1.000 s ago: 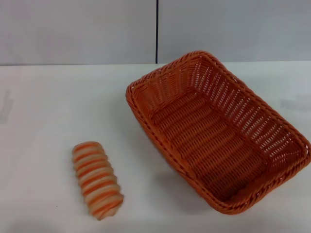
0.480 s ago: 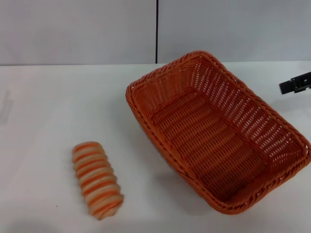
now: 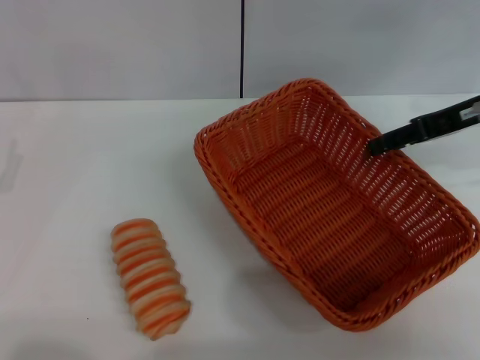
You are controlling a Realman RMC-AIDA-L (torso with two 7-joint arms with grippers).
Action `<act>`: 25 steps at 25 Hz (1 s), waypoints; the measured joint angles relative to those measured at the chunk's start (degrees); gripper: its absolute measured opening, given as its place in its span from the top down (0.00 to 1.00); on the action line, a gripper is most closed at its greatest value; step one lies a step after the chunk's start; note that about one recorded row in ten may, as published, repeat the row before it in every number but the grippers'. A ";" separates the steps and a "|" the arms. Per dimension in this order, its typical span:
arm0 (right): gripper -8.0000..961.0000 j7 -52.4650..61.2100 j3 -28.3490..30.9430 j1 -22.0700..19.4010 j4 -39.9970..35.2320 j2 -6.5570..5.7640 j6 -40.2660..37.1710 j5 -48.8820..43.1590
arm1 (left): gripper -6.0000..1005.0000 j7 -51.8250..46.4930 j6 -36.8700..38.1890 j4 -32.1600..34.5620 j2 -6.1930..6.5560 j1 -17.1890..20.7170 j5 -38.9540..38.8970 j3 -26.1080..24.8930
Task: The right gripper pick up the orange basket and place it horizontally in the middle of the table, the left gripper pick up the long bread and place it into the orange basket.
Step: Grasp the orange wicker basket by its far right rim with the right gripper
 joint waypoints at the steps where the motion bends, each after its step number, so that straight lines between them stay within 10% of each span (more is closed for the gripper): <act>1: 0.50 0.00 0.00 0.00 0.00 0.00 0.00 0.00 | 0.22 0.00 0.00 0.00 0.00 0.00 0.00 0.00; 22: 0.54 2.78 -9.99 -2.80 -4.23 3.82 9.68 -0.01 | 0.22 -0.68 2.97 0.18 0.10 0.86 0.00 0.01; 25: 0.67 2.19 -10.04 -3.69 -6.86 4.76 9.43 0.03 | 0.22 -0.76 3.10 0.18 0.10 0.86 -0.01 0.00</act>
